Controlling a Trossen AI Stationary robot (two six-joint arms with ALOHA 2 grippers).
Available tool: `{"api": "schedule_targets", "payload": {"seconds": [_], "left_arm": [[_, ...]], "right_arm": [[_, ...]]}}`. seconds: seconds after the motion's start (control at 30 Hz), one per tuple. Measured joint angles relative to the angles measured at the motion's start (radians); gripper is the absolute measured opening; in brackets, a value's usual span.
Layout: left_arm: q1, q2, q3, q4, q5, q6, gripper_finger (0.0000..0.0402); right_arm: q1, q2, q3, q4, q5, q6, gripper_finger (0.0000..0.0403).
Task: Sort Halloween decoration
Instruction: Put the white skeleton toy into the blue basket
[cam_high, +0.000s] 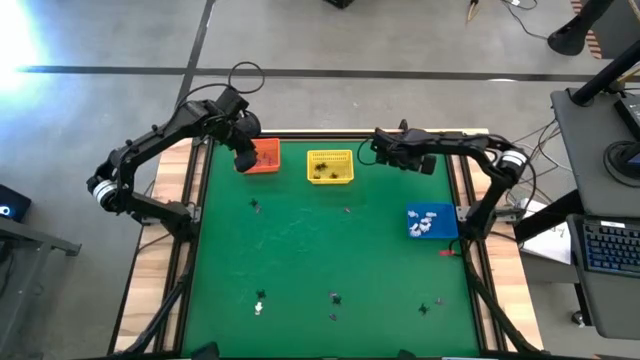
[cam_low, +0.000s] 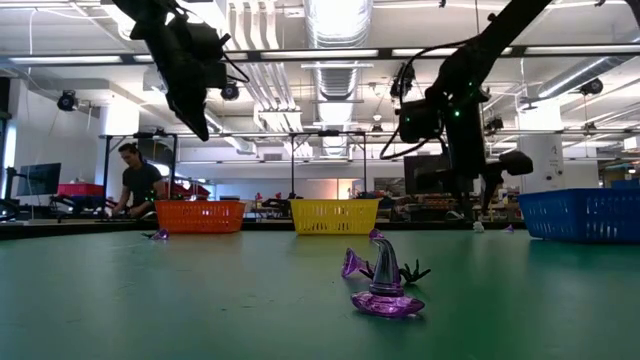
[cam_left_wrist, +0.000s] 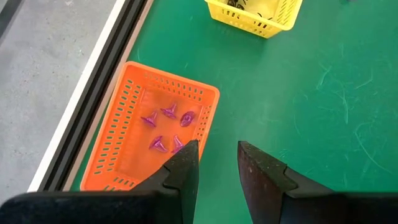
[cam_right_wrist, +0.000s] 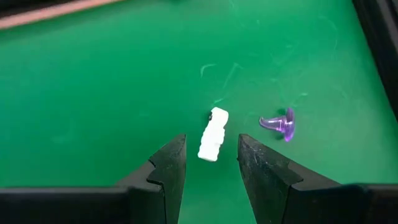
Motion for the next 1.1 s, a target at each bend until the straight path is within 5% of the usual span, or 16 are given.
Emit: {"api": "schedule_targets", "payload": {"seconds": [0.43,0.9,1.1], "left_arm": [[0.0,0.0,0.0,-0.001,0.0,0.004,0.0094],[0.0,0.0,0.0,-0.009,0.0,0.004,0.0094],[0.0,0.0,0.0,-0.009,0.0,0.004,0.0094]], "right_arm": [[-0.051,0.078,-0.003,0.007,-0.03,-0.024,0.0132],[-0.064,0.096,-0.002,0.022,-0.026,-0.125,0.002],[-0.063,0.068,0.005,0.018,-0.096,-0.227,0.0015]]}}
